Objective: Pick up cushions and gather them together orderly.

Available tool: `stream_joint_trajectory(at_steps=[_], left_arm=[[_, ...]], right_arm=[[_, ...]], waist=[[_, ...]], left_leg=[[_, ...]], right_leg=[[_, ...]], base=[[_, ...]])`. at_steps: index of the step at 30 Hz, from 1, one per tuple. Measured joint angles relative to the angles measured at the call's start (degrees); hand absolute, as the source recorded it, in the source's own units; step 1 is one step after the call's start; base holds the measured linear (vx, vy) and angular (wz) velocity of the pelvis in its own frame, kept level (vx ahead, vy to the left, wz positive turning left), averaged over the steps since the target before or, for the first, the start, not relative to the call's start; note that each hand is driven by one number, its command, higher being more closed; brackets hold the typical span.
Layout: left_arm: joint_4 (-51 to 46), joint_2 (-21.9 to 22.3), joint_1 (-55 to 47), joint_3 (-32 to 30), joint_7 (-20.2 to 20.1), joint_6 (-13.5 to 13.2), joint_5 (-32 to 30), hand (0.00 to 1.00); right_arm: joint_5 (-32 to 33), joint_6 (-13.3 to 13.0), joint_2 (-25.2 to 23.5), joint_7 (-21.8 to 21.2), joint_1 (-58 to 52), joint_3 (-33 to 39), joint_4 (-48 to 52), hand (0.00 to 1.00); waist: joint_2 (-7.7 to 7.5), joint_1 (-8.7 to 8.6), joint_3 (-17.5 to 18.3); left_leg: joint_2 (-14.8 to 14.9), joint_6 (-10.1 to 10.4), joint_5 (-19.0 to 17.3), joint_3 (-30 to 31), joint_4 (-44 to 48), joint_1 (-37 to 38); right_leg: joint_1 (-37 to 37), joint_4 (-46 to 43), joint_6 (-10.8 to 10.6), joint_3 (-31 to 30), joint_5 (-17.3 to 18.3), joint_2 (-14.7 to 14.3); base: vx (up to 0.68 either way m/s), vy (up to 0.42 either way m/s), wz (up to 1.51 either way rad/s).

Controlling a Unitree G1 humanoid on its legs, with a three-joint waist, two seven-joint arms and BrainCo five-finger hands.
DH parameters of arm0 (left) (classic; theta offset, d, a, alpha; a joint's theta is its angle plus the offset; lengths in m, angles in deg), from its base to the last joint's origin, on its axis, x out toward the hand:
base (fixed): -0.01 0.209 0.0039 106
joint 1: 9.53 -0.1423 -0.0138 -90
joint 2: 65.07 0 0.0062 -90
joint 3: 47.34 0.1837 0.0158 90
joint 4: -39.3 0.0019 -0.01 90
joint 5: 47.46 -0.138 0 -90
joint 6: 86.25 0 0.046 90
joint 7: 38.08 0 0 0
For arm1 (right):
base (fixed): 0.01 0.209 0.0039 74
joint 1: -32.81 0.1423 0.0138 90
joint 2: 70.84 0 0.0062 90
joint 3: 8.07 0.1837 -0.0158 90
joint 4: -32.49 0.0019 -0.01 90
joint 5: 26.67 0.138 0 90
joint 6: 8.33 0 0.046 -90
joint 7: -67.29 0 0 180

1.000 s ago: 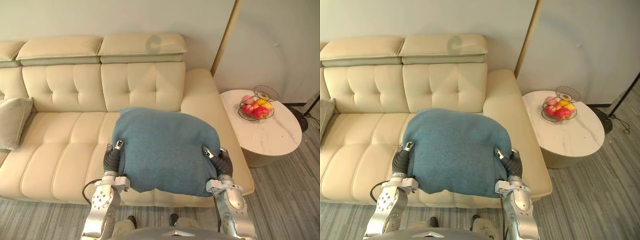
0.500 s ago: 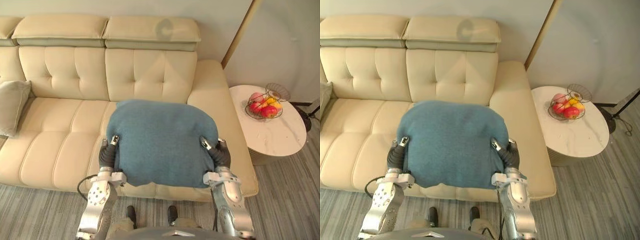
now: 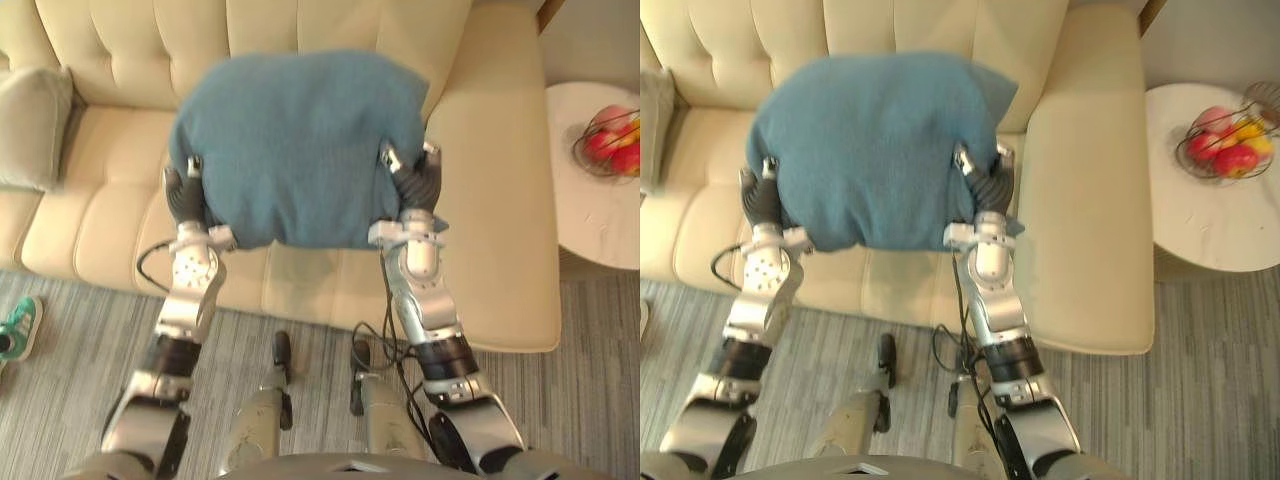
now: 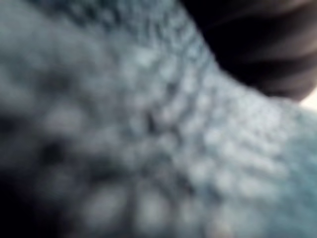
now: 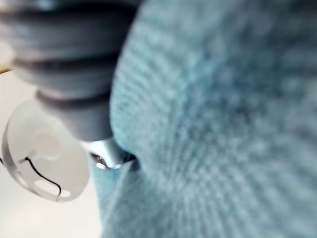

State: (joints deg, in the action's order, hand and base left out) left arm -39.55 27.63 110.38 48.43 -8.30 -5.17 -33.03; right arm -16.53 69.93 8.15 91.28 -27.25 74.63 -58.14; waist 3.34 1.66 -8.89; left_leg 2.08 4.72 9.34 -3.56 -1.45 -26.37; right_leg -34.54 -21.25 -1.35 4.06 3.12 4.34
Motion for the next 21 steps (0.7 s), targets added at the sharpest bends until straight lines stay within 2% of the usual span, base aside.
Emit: stream_joint_trajectory(at_steps=[2, 3, 5, 8, 11, 12, 14, 15, 16, 17, 18, 19, 21], left_arm=[[3.0, -0.2, 8.7, 0.1, 2.0, 0.0, 0.0, 1.00], [3.6, -0.2, 10.2, 0.2, 2.2, 0.0, 0.0, 1.00], [7.2, -0.2, 20.3, 0.4, 3.0, 0.1, 0.0, 1.00], [10.1, -0.1, 27.9, 0.8, 3.3, 0.1, 0.0, 1.00], [15.8, 0.4, 38.2, 0.0, 2.8, 0.2, 0.0, 1.00], [18.6, 0.6, 42.0, -1.2, 2.3, 0.3, 0.1, 1.00], [19.9, 1.1, 44.8, -2.6, 2.2, 0.4, 0.3, 1.00], [20.0, 1.1, 45.7, -3.6, 2.2, 0.4, 0.3, 1.00], [21.4, 1.2, 47.6, -5.0, 2.0, 0.4, 0.6, 1.00], [23.8, 1.9, 50.2, -6.2, 1.5, 0.8, 0.7, 1.00], [24.5, 2.1, 51.0, -6.8, 1.4, 1.0, 0.7, 0.00], [25.7, 2.3, 52.0, -7.3, 1.2, 1.2, 1.2, 0.00], [26.4, 2.7, 52.2, -8.6, 1.5, 2.1, 2.0, 0.00]], right_arm=[[-4.4, 0.0, -0.1, 4.2, 6.6, 2.7, -0.1, 1.00], [-5.0, 0.0, -0.2, 4.7, 7.7, 3.3, -0.1, 1.00], [-8.5, 0.0, -0.3, 8.1, 14.6, 7.0, -0.1, 1.00], [-10.0, 0.0, -0.5, 10.1, 19.5, 10.5, -0.2, 1.00], [-10.7, 0.3, -0.5, 12.0, 26.5, 14.7, -1.8, 1.00], [-10.7, 0.3, -0.5, 12.7, 30.0, 16.2, -4.9, 1.00], [-10.5, 0.5, -0.3, 13.4, 33.5, 17.4, -7.8, 1.00], [-10.4, 0.6, -0.3, 13.7, 34.7, 17.5, -8.3, 1.00], [-10.3, 0.6, 0.1, 13.8, 36.5, 17.5, -9.2, 1.00], [-9.9, 0.6, 1.3, 14.1, 38.2, 17.5, -9.7, 1.00], [-9.6, 0.6, 1.7, 14.1, 38.9, 17.5, -10.2, 1.00], [-9.3, 0.6, 2.4, 14.1, 40.1, 17.6, -11.4, 0.00], [-7.5, 0.7, 3.3, 14.1, 43.3, 18.3, -15.6, 0.00]], waist=[[0.48, 0.23, -1.3], [0.50, 0.28, -1.6], [1.10, 0.03, -3.7], [1.40, -0.16, -5.2], [2.64, -0.30, -6.3], [3.00, -0.43, -6.7], [3.44, -0.31, -7.1], [3.55, -0.16, -7.1], [3.69, -0.37, -7.2], [4.23, -0.57, -7.7], [4.31, -0.55, -8.0], [4.37, -0.76, -8.2], [4.50, -0.54, -8.4]], left_leg=[[0.0, 0.8, 2.5, -0.9, -1.8, -3.1], [0.0, 1.0, 2.9, -1.1, -2.2, -3.5], [-0.3, 0.6, 5.3, -1.2, -2.9, -6.7], [-0.7, 1.7, 6.4, -1.3, -2.9, -8.9], [-0.9, 2.4, 8.0, -1.4, -3.0, -12.5], [-1.0, 3.6, 9.0, -1.8, -3.1, -13.7], [-0.8, 4.0, 8.7, -3.1, -3.1, -14.8], [-0.3, 5.3, 6.9, -4.6, -3.1, -15.3], [0.5, 4.4, 4.1, -7.8, -2.5, -16.0], [1.2, 3.6, 5.2, -8.9, -2.4, -16.5], [0.9, 2.4, 6.2, -8.9, -3.0, -16.7], [0.5, 1.2, 7.0, -9.0, -3.0, -17.7], [0.3, 1.0, 7.5, -8.8, -3.0, -19.3]], right_leg=[[-5.4, -3.3, 0.5, 0.0, 0.6, 0.4], [-6.2, -3.8, 0.5, 0.0, 0.7, 0.5], [-10.7, -6.2, 0.7, -0.2, 1.0, 0.8], [-13.9, -8.0, 1.0, -0.4, 1.4, 1.4], [-18.0, -9.1, 1.2, -0.7, 1.4, 1.6], [-19.3, -9.0, 1.6, -0.9, 1.1, 1.8], [-20.4, -8.3, 1.9, -1.1, 0.5, 1.8], [-21.0, -7.3, 2.1, -1.1, -0.3, 1.7], [-21.7, -4.7, 2.0, -1.4, -2.1, 1.7], [-21.8, -1.9, 1.4, -1.5, -3.9, 1.5], [-22.1, -1.3, 1.1, -1.8, -4.3, 1.5], [-22.6, -0.5, 0.7, -2.0, -4.8, 1.6], [-23.5, 0.3, 0.4, -1.7, -5.0, 1.8]], base=[[-0.10, -0.097, 0.10], [-0.08, -0.091, 0.04], [-0.04, -0.064, 0.08], [-0.02, -0.051, 0.10], [-0.01, -0.058, 0.07], [0.01, -0.055, -0.01], [0.01, -0.039, -0.14], [0.04, 0.001, -0.27], [0.12, 0.009, -0.26], [0.12, 0.012, -0.21], [0.11, 0.010, -0.06], [0.06, 0.016, 0.00], [0.07, 0.008, 0.13]])
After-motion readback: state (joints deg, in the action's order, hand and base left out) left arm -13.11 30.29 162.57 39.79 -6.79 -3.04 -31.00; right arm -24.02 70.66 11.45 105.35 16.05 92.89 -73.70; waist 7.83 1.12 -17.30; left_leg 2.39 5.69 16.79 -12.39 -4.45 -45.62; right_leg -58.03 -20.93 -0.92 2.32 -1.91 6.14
